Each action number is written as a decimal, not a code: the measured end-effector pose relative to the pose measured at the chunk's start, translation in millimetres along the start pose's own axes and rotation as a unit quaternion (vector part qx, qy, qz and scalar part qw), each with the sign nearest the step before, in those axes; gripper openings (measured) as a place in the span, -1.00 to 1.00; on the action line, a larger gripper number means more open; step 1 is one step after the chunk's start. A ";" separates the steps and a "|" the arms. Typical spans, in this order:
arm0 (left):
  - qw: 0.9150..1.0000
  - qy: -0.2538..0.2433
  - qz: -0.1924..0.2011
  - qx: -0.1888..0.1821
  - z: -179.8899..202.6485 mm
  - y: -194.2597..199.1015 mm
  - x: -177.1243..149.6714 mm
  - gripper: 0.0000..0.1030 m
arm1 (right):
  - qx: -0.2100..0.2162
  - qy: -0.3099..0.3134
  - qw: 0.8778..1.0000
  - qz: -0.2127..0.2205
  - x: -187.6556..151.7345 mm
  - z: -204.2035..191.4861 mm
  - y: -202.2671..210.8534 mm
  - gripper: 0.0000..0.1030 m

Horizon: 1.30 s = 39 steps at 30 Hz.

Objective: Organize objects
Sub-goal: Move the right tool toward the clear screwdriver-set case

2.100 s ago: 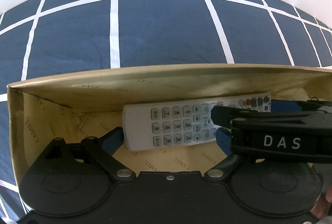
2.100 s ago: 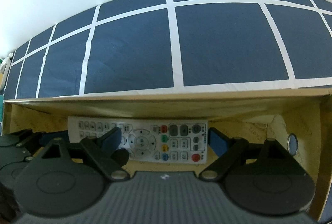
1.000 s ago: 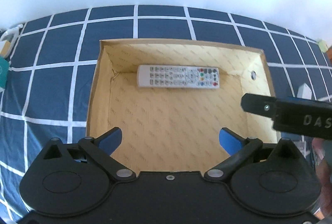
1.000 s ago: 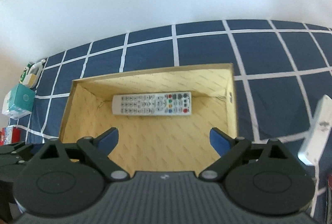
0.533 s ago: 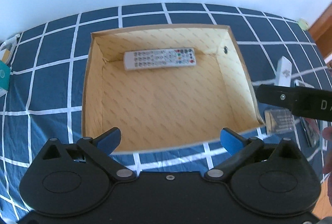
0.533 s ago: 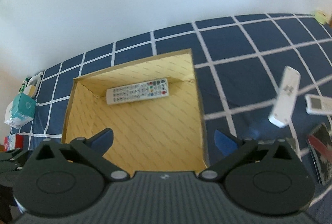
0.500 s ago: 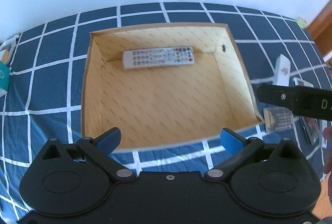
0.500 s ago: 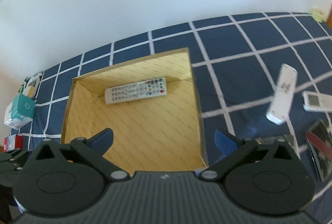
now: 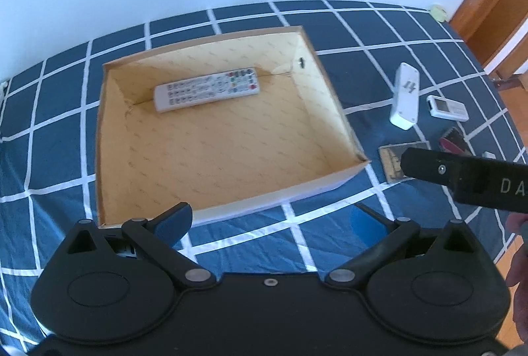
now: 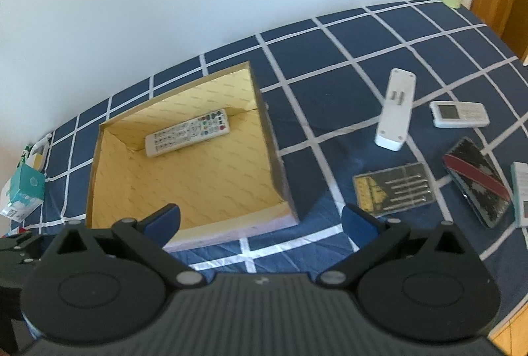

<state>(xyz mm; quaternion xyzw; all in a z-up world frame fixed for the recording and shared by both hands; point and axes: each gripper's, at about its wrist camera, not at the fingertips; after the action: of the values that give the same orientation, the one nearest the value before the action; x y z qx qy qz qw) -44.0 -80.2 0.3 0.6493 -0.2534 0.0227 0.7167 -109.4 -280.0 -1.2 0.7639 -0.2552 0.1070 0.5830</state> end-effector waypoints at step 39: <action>0.993 0.077 -0.075 0.050 201.0 -107.4 32.8 0.99 | 0.053 0.027 0.992 -0.114 73.6 211.1 -54.2 1.00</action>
<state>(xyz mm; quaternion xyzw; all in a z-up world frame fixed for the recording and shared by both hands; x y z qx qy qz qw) -43.7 -296.0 -79.7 0.6974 -0.1466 0.0319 0.7008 -47.5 -488.8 -75.4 0.8146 -0.1443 0.0740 0.5569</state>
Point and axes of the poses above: each gripper's, at about its wrist camera, not at the fingertips, and y roughly against the way its jaws point, z to its right, x to its top, and after that the axes turned 4 degrees about x, right-handed
